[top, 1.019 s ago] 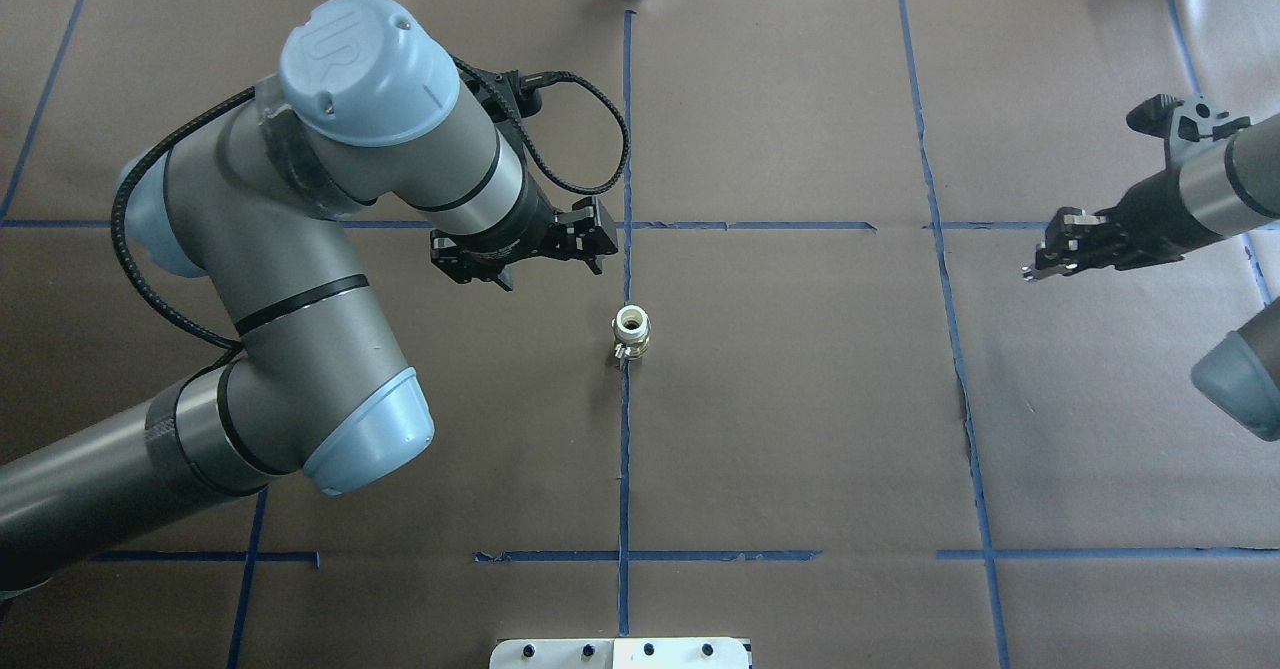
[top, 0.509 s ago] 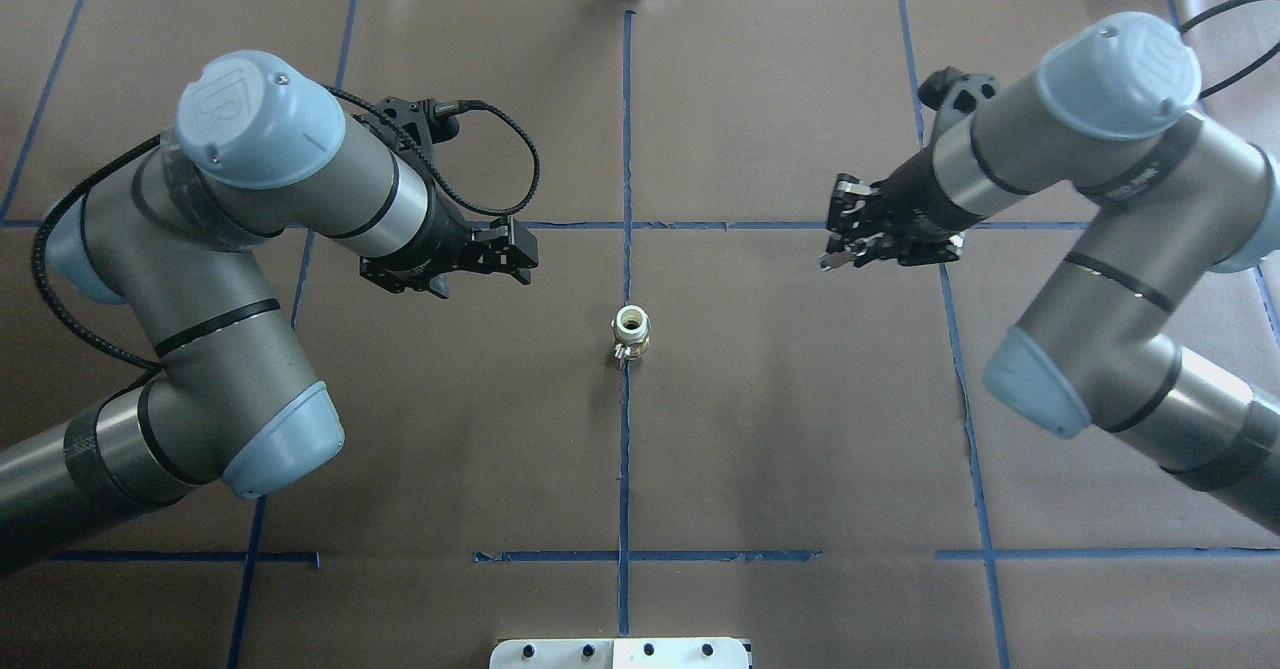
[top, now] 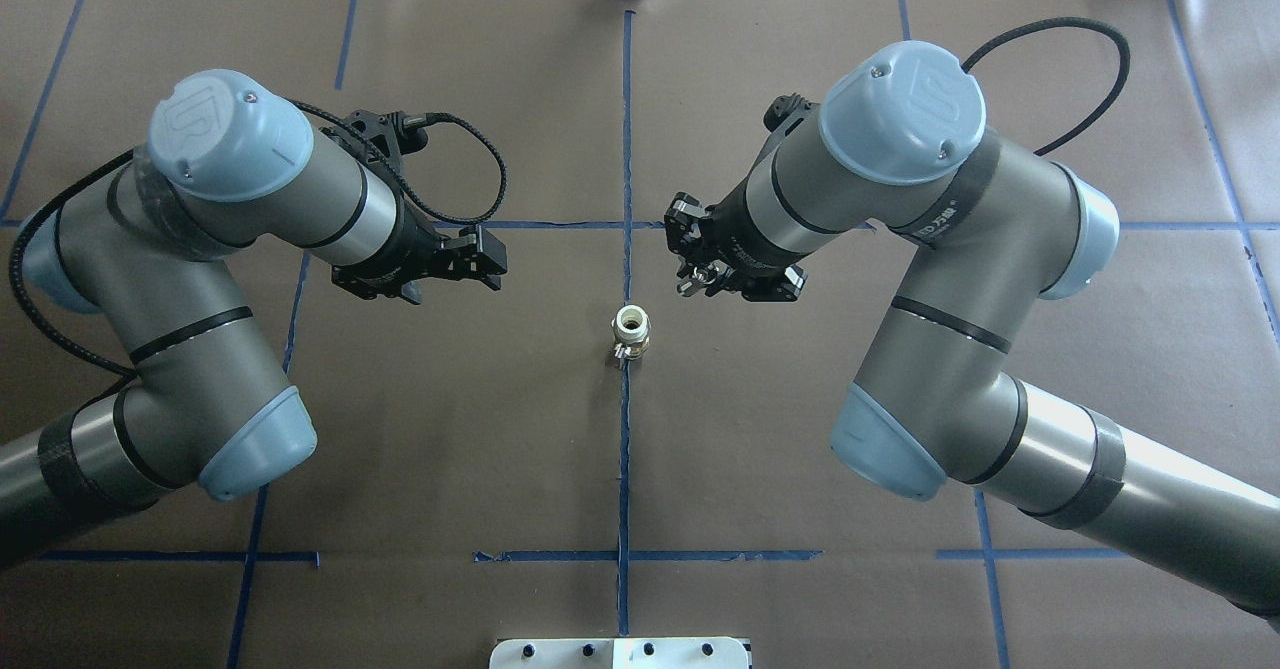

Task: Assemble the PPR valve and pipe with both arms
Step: 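Carry the chrome tee with the right gripper above the standing valve fitting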

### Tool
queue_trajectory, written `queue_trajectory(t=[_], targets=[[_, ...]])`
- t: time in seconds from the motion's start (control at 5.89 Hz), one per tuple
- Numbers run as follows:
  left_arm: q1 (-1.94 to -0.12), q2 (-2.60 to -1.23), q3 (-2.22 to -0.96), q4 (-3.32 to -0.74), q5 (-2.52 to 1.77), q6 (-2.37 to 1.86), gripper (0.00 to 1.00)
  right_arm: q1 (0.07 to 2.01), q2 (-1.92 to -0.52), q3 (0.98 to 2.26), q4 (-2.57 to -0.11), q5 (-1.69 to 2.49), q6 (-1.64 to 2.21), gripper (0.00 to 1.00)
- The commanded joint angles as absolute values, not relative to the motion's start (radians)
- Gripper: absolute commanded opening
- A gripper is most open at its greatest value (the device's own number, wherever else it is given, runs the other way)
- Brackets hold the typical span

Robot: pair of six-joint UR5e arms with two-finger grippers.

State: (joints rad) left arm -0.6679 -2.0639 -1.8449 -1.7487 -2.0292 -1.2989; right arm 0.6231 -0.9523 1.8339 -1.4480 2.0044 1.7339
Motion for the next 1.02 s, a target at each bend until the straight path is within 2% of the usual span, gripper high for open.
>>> queue_trajectory(t=[0.0,0.85], targets=[[-0.666,-2.062,-1.845,-1.747,-2.025,-1.301,0.91,0.588,-0.864,1.723,-1.451,1.959,1.773,0.00],[-0.666,-2.062,-1.845,-1.749,-2.026,-1.301,0.91,0.545,-0.856,1.720,-1.450,1.947,1.807,0.00]])
